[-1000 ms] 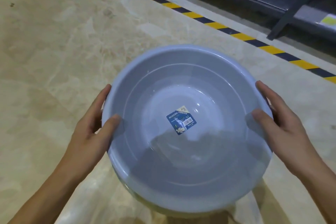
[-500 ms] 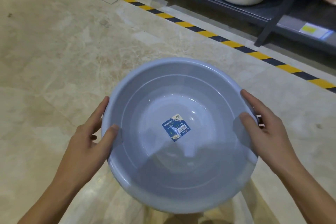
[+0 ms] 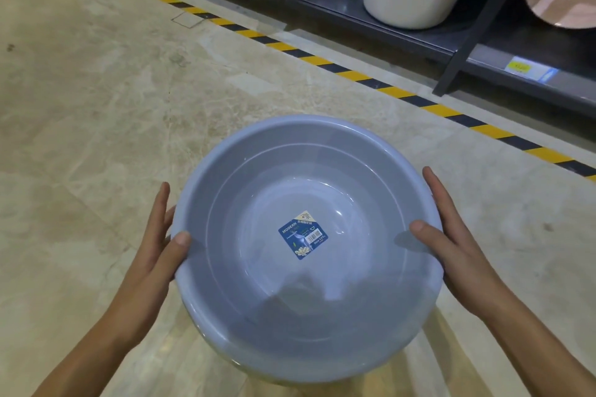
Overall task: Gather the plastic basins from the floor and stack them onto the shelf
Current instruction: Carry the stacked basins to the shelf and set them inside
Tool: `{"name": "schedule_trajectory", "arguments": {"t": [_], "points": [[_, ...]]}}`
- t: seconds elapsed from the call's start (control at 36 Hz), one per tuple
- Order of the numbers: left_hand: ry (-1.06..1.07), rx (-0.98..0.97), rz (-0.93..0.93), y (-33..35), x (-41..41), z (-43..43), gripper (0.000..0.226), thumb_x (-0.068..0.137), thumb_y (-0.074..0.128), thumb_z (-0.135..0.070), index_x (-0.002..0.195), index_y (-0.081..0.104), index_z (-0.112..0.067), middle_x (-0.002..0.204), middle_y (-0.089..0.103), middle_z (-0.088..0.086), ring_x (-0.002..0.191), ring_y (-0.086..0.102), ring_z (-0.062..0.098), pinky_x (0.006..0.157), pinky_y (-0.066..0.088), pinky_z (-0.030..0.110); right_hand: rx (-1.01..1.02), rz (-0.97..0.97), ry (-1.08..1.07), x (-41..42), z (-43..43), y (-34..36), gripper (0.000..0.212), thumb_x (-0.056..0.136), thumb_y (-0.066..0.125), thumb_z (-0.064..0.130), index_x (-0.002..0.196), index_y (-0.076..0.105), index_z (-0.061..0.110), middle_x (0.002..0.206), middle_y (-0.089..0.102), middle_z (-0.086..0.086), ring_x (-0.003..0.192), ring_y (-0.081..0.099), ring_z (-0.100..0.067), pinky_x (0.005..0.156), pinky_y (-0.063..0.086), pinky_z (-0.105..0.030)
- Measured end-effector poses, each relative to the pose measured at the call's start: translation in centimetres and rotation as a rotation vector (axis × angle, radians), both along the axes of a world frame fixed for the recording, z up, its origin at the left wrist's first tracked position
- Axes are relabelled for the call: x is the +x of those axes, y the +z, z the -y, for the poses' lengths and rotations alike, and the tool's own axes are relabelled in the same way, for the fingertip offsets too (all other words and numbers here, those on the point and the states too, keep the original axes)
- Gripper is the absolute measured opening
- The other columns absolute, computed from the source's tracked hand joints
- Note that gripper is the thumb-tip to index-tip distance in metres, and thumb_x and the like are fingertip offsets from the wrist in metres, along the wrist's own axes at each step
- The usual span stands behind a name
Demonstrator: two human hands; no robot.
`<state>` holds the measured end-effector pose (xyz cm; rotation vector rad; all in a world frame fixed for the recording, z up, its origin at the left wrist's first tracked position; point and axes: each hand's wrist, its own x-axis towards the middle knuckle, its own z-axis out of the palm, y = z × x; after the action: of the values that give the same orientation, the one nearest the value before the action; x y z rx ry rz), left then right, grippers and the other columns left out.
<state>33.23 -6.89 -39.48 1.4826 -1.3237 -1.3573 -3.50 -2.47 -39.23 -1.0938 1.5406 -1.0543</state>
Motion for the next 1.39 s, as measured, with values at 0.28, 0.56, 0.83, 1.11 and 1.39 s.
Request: {"name": "schedule_trajectory", "arguments": {"t": [0.28, 0.56, 0.83, 1.11, 1.39], "points": [[-0.058, -0.018, -0.072, -1.0, -0.3, 0.0, 0.072, 0.075, 0.053, -0.070, 0.139, 0.021, -0.072, 0.154, 0.027, -0.035, 0.144, 0.035, 0.011, 0.114, 0.031, 0.058, -0.019, 0.061, 0.036, -0.3, 0.2, -0.3, 0.071, 0.095, 0.064, 0.023, 0.142, 0.033, 0.066, 0.143, 0.041, 0.041, 0.130, 0.050, 0.004, 0.107, 0.046, -0.043], [0.077, -0.021, -0.128, 0.0, -1.7, 0.2, 0.058, 0.089, 0.061, -0.040, 0.132, 0.037, -0.072, 0.144, 0.043, -0.036, 0.134, 0.050, 0.016, 0.102, 0.046, 0.054, -0.048, 0.069, -0.023, -0.1, 0.3, -0.1, 0.071, 0.081, 0.059, 0.026, 0.139, 0.040, 0.063, 0.142, 0.046, 0.036, 0.127, 0.053, 0.003, 0.101, 0.049, -0.039], [-0.040, -0.082, -0.177, 6.0, -7.0, 5.3, 0.096, 0.042, 0.078, -0.070, 0.133, 0.047, -0.061, 0.142, 0.051, -0.029, 0.131, 0.053, 0.022, 0.106, 0.038, 0.058, -0.100, 0.133, -0.164, -4.7, 0.9, 4.3, 0.071, 0.079, 0.065, 0.029, 0.138, 0.044, 0.062, 0.137, 0.049, 0.040, 0.119, 0.058, 0.006, 0.085, 0.056, -0.031], [-0.274, -0.118, -0.254, 17.8, -23.7, 11.5, 0.096, 0.037, 0.080, -0.070, 0.128, 0.051, -0.062, 0.139, 0.054, -0.029, 0.130, 0.053, 0.021, 0.104, 0.039, 0.060, -0.176, 0.115, -0.391, -18.3, -0.4, 15.7, 0.065, 0.096, 0.058, 0.014, 0.131, 0.046, 0.067, 0.128, 0.054, 0.042, 0.112, 0.061, 0.008, 0.089, 0.053, -0.033], [-0.484, -0.103, -0.294, 26.4, -43.8, 13.1, 0.055, 0.070, 0.064, -0.045, 0.119, 0.053, -0.065, 0.115, 0.069, -0.027, 0.098, 0.072, 0.019, 0.087, 0.051, 0.051, -0.189, 0.066, -0.597, -34.4, -4.1, 25.5, 0.065, 0.092, 0.063, 0.019, 0.125, 0.046, 0.072, 0.123, 0.059, 0.036, 0.114, 0.065, -0.011, 0.096, 0.056, -0.050]]}}
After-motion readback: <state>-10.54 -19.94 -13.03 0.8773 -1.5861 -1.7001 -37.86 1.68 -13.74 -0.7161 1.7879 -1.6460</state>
